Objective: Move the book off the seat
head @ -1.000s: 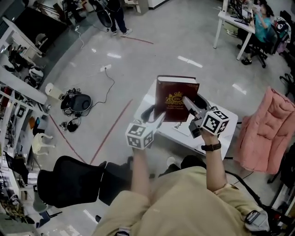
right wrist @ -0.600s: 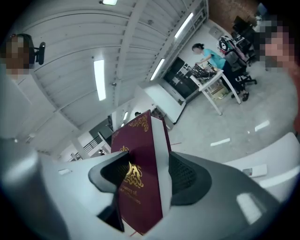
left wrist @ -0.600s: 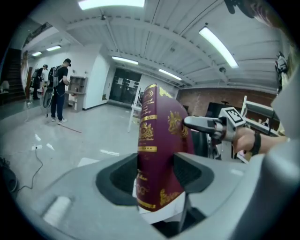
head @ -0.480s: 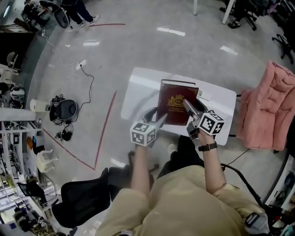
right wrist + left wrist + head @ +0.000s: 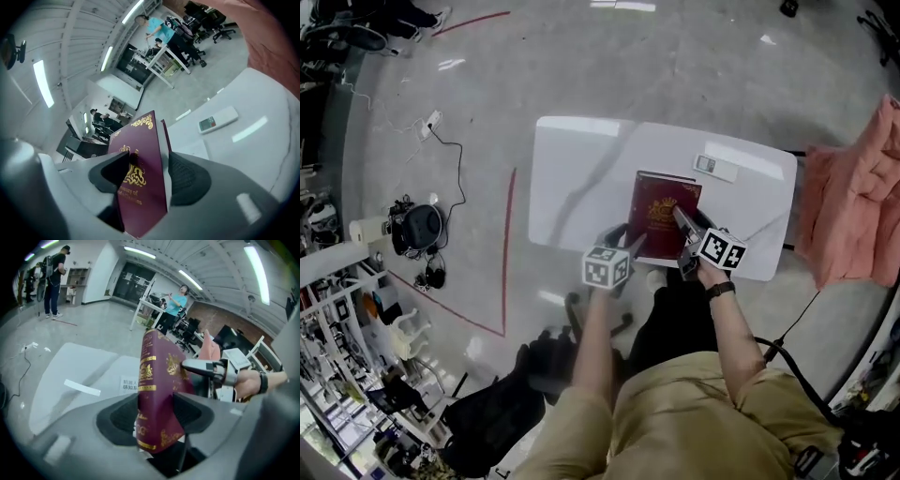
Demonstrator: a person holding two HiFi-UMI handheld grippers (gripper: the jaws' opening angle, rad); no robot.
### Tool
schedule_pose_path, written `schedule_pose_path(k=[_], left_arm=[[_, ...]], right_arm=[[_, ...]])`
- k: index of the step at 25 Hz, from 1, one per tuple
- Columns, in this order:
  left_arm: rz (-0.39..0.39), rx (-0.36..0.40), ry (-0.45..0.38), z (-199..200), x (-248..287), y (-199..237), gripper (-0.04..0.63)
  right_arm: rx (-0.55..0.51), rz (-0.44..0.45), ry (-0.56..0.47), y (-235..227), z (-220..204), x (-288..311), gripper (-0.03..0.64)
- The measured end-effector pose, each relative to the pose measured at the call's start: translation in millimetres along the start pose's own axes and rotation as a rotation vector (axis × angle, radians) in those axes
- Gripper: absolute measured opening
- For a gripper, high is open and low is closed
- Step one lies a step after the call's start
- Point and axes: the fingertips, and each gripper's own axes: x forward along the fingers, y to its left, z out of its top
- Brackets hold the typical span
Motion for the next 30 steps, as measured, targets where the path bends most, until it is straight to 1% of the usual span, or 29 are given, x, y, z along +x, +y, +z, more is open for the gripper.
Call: schedule_pose_path(k=[3,6,9,13,15,19,21,24,27,28,29,30], left_arm=[[-0.007,-0.038,0.060,-28,37,25,0.230],[-0.016,-0.074,0.088,-39,64,38,0.230],[-0.023,-0.098,0.115,-43,79,47,0.230],[-0.019,-0.100,0.138,-50,92,62,0.230],[-0.019,-0.102,0.149,-56,100,67,0.230],[-0.027,-0.115,0.166,-64,118,72,0.232],[-0.022,-0.122,0.174,-66,124,76,0.230],[0.003,-0.127,0.190,-70,132,84,0.218],[0.016,-0.140,0.169,-72,134,87,0.222],[0.034,-0.145,0.159,-73,132,90,0.243],[0.058,-0.151,0.151,-74,129,93,0.278],[0.082,-0.157,0.143,-74,126,95,0.292]], right_arm=[[0.030,-0.049,0.048,-44,-23,26,0.255],[0.049,-0.102,0.073,-69,-25,42,0.255],[0.068,-0.158,0.095,-81,-25,53,0.253],[0.052,-0.180,0.124,-90,-31,67,0.250],[0.052,-0.204,0.132,-98,-35,72,0.247],[0.094,-0.308,0.131,-119,-41,75,0.244],[0.093,-0.343,0.142,-126,-43,78,0.242],[0.037,-0.346,0.170,-131,-46,81,0.238],[0.017,-0.325,0.175,-133,-47,81,0.241],[0.014,-0.315,0.181,-132,-49,81,0.244],[0.007,-0.307,0.193,-132,-50,80,0.241],[-0.006,-0.300,0.206,-130,-51,78,0.241]])
